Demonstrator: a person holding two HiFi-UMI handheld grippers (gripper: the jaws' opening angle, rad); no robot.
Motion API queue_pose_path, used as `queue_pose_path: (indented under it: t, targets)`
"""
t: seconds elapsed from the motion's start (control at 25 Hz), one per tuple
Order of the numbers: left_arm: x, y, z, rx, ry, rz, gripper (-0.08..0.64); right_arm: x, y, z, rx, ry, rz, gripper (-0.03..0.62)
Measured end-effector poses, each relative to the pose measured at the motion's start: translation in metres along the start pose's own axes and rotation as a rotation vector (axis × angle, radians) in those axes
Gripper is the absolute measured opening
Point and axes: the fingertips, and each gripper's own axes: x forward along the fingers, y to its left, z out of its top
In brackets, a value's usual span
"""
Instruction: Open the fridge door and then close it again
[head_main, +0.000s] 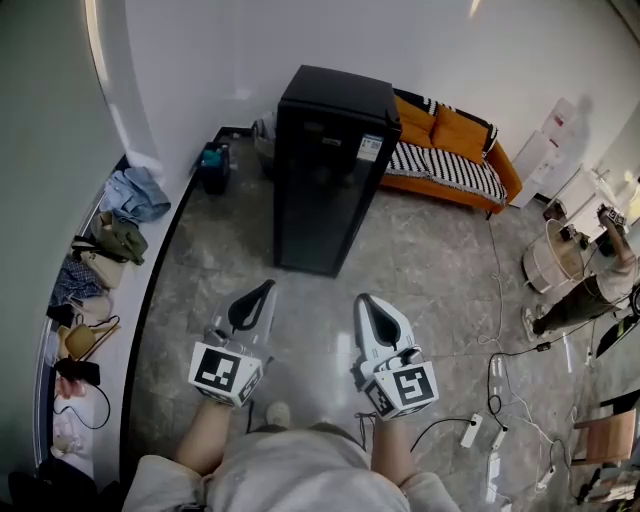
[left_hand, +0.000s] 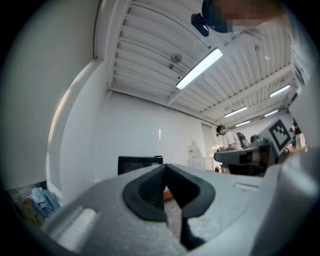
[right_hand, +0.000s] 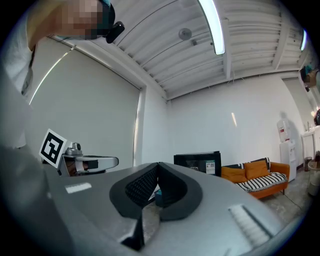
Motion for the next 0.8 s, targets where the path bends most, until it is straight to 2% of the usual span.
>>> queue_pose_path:
  t: [0.4, 0.8]
  targets:
    - [0.013, 0.021, -0.013, -0.005, 0.012, -0.028, 0.002, 0.016, -0.005, -0.012, 0.010, 0.006, -0.040, 0.000]
    - [0.085, 0.032, -0.018, -0.007, 0.012, -0.019, 0.002, 0.062, -0.065, -0.014, 0.008, 0.014, -0.009, 0.000]
